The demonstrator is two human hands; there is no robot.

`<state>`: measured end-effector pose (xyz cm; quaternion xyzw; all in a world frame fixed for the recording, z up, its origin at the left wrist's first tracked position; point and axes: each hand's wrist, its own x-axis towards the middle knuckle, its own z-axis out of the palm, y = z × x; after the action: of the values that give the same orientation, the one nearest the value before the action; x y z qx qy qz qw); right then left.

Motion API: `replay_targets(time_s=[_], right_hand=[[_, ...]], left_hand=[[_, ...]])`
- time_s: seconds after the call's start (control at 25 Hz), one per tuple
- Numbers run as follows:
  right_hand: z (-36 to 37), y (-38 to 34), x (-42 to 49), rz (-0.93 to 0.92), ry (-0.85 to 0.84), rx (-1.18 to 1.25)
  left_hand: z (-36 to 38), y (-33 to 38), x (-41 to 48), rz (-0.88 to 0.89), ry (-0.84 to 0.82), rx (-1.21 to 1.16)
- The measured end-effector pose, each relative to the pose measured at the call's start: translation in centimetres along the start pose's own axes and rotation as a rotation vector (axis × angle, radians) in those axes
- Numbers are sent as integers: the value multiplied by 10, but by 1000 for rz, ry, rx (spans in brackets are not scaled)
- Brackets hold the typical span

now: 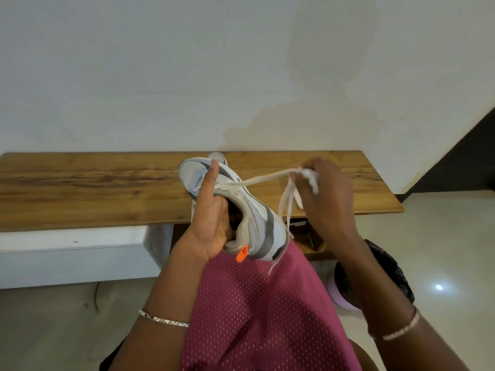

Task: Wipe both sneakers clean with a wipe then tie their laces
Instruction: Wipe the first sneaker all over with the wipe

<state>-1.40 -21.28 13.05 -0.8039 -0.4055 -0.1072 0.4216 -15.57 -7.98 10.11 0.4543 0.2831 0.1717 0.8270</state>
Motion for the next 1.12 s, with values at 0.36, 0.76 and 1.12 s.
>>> replay_targets(time_s=[0.36, 0.76, 1.12], right_hand=[[34, 28, 55, 357, -196, 254], [23, -35, -61, -101, -289, 213], [38, -18, -99, -441, -61, -27]], left_hand=[[9, -6, 3, -33, -77, -65], [12, -14, 20, -15, -99, -249], [2, -17, 31, -99, -60, -271]])
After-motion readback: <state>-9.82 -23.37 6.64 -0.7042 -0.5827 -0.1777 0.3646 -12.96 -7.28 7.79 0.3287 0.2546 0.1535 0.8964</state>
